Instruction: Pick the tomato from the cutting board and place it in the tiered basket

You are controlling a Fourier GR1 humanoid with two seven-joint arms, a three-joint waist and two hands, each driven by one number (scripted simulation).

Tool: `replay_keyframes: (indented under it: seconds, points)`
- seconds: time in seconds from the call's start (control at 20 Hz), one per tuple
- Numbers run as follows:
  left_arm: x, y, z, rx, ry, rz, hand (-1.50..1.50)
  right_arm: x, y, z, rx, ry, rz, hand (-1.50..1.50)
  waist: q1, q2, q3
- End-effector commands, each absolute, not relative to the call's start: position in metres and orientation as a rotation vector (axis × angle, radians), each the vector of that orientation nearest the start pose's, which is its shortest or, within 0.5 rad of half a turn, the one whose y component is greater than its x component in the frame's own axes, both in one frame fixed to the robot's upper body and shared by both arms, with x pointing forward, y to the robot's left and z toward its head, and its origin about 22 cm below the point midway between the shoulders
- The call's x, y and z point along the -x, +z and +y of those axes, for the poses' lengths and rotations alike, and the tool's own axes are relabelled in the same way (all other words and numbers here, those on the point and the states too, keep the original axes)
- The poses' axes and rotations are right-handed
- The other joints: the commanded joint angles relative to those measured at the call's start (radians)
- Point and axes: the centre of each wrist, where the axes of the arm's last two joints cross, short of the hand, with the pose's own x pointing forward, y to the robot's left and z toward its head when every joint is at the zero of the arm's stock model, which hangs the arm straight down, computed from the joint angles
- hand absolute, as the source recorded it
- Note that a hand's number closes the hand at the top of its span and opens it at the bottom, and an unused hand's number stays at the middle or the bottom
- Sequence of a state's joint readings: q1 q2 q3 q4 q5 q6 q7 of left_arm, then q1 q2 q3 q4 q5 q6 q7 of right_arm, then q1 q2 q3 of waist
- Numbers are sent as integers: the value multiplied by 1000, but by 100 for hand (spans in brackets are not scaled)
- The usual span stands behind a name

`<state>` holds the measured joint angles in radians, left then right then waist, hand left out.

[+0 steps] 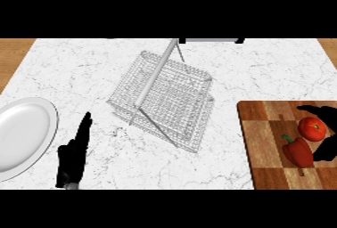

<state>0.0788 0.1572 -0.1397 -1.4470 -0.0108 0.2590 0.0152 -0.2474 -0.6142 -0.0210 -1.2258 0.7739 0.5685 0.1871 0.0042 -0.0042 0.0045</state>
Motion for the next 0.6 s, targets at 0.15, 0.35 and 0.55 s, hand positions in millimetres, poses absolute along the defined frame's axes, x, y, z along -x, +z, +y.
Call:
replay_keyframes:
  seconds: [0.15, 0.35, 0.55]
  points:
    - [-204, -70, 245, -265, -9, -1301, 0, -293, 32, -400, 729, 1202, -715, 150, 1, 6, -4]
    - [-189, -55, 238, -246, -30, -1292, 0, -298, 32, -393, 741, 1230, -778, 150, 3, 5, -4]
    - [-199, -58, 237, -244, -26, -1311, 0, -309, 25, -371, 833, 1304, -843, 150, 4, 5, -4]
